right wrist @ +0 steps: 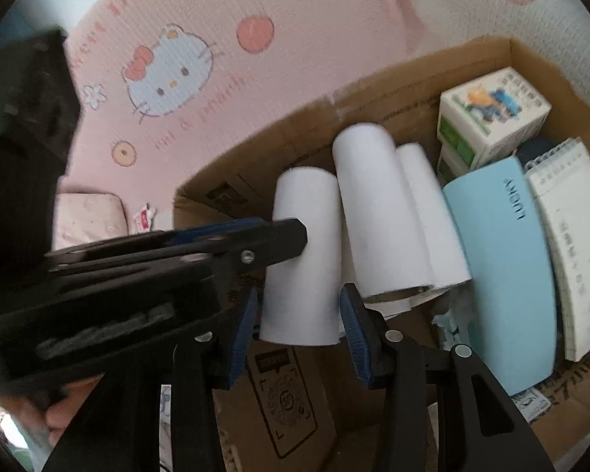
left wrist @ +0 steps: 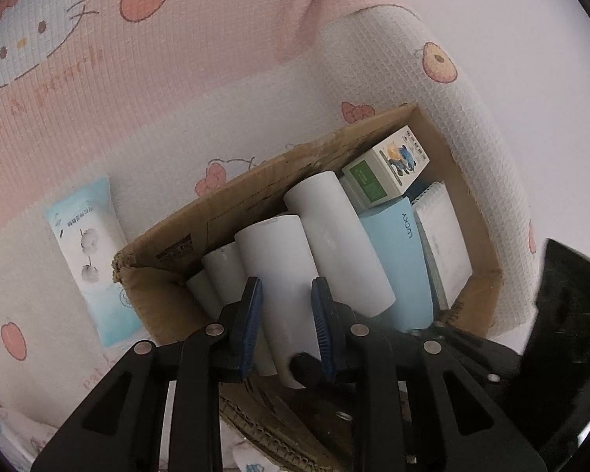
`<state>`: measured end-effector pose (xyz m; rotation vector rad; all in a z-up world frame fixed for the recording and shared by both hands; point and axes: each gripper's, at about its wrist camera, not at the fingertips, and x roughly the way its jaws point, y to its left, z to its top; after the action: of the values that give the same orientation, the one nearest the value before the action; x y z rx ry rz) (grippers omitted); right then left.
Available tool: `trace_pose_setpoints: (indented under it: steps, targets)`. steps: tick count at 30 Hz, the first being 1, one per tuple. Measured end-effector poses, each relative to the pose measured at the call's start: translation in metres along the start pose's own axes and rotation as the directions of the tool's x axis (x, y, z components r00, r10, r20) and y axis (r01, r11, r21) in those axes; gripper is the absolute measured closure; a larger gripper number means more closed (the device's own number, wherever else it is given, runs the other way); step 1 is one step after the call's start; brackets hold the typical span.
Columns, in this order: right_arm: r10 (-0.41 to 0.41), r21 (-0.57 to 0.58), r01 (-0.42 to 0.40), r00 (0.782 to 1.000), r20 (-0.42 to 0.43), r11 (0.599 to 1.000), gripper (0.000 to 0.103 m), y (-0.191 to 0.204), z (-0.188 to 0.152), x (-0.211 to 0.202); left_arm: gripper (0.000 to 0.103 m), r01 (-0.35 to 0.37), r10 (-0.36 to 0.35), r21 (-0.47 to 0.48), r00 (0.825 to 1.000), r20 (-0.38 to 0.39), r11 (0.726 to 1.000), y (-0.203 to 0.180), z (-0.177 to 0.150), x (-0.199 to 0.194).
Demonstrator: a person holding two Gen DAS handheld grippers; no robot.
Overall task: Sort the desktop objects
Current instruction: 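Lower the tube into the box beside the rolls and open the right tool, then withdraw the right tool up and away from the box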
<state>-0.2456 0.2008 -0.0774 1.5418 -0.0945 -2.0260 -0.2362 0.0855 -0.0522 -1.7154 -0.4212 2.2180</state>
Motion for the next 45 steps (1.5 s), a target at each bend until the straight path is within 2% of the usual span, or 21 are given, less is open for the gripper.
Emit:
trace_pose_setpoints:
  steps: [4, 8, 13, 16, 18, 23, 32, 36, 39, 45]
  targets:
    - [0.0, -0.013, 0.0, 1.0, 0.023, 1.0, 0.062, 0.0, -0.003, -0.016, 0.074, -0.011, 0.012, -0.03, 1.0, 0.029, 0.999, 0.001, -0.002, -0.001]
    - [-0.05, -0.017, 0.05, 0.999, 0.014, 0.999, 0.062, -0.002, -0.011, -0.024, 0.074, -0.03, 0.032, -0.045, 0.998, 0.046, 0.999, 0.004, -0.005, -0.004]
    - [0.023, -0.005, -0.023, 0.998, -0.051, 1.0, 0.062, -0.007, -0.021, -0.016, 0.074, -0.046, 0.046, -0.013, 0.998, 0.041, 0.999, 0.001, -0.01, -0.006]
    - [-0.019, 0.011, 0.02, 0.998, -0.052, 1.0, 0.069, -0.01, -0.025, -0.009, 0.074, -0.053, 0.052, 0.013, 0.998, 0.036, 0.999, -0.003, -0.015, -0.007]
    - [-0.016, 0.024, 0.018, 0.998, -0.054, 1.0, 0.07, -0.012, -0.024, -0.006, 0.074, -0.055, 0.054, 0.02, 0.998, 0.038, 0.998, -0.004, -0.017, -0.007]
    - [-0.031, 0.017, 0.032, 0.999, -0.037, 0.999, 0.072, -0.013, -0.02, -0.003, 0.074, -0.028, 0.027, 0.018, 0.999, 0.045, 0.999, -0.002, -0.018, -0.008]
    - [0.001, 0.041, 0.0, 0.999, -0.033, 0.999, 0.072, -0.013, -0.017, -0.002, 0.074, 0.0, -0.001, 0.017, 0.997, 0.071, 1.0, -0.004, -0.019, -0.007]
    - [-0.037, 0.004, 0.037, 0.999, -0.023, 0.999, 0.072, -0.011, -0.023, -0.011, 0.074, -0.013, 0.009, 0.038, 0.995, 0.103, 0.999, -0.009, -0.023, -0.014]
    - [-0.081, -0.033, 0.081, 0.997, -0.003, 0.996, 0.072, 0.0, -0.027, -0.02, 0.074, 0.003, -0.01, 0.048, 0.99, 0.139, 0.999, -0.011, -0.029, -0.026]
    - [-0.118, -0.065, 0.121, 0.992, 0.052, 0.991, 0.072, 0.014, -0.035, -0.046, 0.074, 0.016, -0.034, 0.071, 0.969, 0.245, 0.997, -0.009, -0.045, -0.061]
